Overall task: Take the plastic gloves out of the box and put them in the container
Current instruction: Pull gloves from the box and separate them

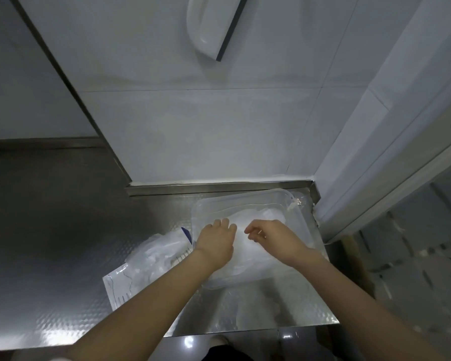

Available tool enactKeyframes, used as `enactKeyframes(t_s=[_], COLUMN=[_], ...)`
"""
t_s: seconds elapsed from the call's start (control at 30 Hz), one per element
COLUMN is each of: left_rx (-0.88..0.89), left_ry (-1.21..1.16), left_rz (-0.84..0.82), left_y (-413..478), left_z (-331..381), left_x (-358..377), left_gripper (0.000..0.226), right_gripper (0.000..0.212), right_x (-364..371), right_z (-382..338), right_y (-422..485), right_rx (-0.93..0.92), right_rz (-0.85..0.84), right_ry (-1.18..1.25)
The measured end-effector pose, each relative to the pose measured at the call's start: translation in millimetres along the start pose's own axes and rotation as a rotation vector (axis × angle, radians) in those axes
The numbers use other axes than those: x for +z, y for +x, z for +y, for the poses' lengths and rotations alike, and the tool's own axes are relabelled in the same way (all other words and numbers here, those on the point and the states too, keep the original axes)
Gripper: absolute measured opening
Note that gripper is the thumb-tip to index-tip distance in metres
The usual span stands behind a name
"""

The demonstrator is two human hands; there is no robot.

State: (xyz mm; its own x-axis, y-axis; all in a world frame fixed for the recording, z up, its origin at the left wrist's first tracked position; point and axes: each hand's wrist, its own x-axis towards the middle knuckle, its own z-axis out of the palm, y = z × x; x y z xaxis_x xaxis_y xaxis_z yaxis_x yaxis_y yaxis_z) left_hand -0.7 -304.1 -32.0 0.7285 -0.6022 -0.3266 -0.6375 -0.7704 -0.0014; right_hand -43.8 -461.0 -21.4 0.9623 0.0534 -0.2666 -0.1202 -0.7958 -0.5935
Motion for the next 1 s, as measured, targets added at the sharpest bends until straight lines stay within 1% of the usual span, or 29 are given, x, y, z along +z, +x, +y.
enactKeyframes(t_s=[0.03,0.07,0.13,0.2,0.27,0.33,0.47,0.57,0.63,0.73,0.8,0.87,0.93,1.0], left_rx=[-0.008,-0.014,-0.027,-0.027,-0.032,-0.051,-0.077,-0.074,-0.070,-0.019,0.016,0.028,0.002,-0.054], left_ry=[-0.006,-0.004,0.021,0.070,0.132,0.173,0.188,0.163,0.151,0.162,0.118,0.034,-0.113,-0.284], left_rz=[-0.031,-0.072,-0.158,-0.241,-0.311,-0.350,-0.388,-0.405,-0.409,-0.329,-0.225,-0.025,0.234,0.439], left_y=[1.1,2.5,5.4,8.9,11.2,13.1,14.9,13.7,11.4,4.2,-6.9,-21.7,-39.1,-58.9], left_z=[0.7,1.8,3.2,3.8,4.1,5.2,9.1,8.6,8.2,7.6,5.8,0.7,-11.1,-29.8], left_x=[2.4,6.1,12.5,20.5,28.2,34.4,40.3,35.3,30.6,16.6,2.8,-10.5,-17.4,-14.8], left_gripper=[0.043,0.050,0.067,0.081,0.089,0.090,0.088,0.088,0.078,0.052,0.038,0.033,0.031,0.027], right_gripper=[0.027,0.034,0.054,0.072,0.085,0.094,0.097,0.094,0.087,0.064,0.049,0.038,0.032,0.031], right_x=[3.3,8.4,17.0,23.5,28.3,29.9,30.3,27.5,22.6,8.4,0.9,-1.3,1.6,9.6], right_z=[-0.3,1.3,6.6,16.1,27.1,35.9,43.9,41.6,36.2,20.3,3.5,-17.1,-40.5,-66.8], right_y=[1.7,4.8,13.3,21.2,25.4,26.8,27.4,27.8,27.4,21.9,12.9,2.8,-6.1,-12.3], right_rx=[-0.018,-0.019,0.023,0.074,0.090,0.086,0.081,0.091,0.123,0.165,0.155,0.090,-0.013,-0.145], right_rz=[-0.015,-0.074,-0.226,-0.322,-0.347,-0.355,-0.368,-0.385,-0.398,-0.373,-0.302,-0.118,0.093,0.197], right_ry=[-0.060,-0.128,-0.259,-0.365,-0.460,-0.550,-0.669,-0.651,-0.598,-0.548,-0.537,-0.479,-0.339,-0.211])
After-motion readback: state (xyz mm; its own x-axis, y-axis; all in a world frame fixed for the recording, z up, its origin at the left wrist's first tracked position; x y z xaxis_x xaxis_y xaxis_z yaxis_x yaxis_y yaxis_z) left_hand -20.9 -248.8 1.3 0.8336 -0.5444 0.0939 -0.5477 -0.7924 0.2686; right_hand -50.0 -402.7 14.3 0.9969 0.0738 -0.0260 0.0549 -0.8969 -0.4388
